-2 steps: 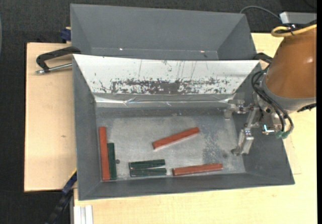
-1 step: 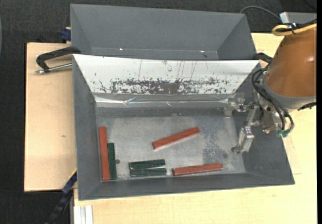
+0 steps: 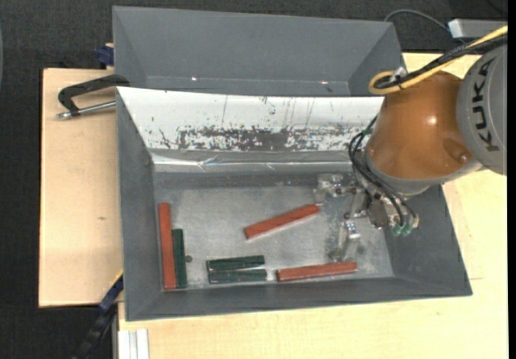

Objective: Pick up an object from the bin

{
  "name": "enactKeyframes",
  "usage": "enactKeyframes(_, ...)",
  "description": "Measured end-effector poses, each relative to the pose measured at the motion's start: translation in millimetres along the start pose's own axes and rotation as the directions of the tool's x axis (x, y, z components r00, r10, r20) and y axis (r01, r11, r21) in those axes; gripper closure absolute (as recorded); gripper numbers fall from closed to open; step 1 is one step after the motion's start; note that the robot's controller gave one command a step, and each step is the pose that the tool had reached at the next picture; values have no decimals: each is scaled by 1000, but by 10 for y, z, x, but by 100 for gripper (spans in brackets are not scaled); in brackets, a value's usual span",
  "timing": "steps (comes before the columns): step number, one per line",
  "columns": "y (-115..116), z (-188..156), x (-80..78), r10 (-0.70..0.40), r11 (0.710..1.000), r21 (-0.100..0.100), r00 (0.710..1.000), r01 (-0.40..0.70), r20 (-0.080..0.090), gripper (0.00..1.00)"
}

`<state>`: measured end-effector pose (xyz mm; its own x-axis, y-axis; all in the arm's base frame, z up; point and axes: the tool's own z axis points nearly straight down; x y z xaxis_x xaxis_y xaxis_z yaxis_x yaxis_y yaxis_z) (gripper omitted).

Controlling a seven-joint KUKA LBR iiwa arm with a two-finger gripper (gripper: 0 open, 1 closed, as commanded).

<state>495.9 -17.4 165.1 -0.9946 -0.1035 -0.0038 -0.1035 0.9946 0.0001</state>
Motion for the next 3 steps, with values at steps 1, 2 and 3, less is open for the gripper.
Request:
enactKeyframes(1,240,63,-120,-12,1000,-1,1000,12,-1,0)
enactKeyframes(2,529,286,-546,-163,987,0,987,163,5,0)
enactKeyframes(3,467,867,-694,-136,991,-1,991,136,3,0)
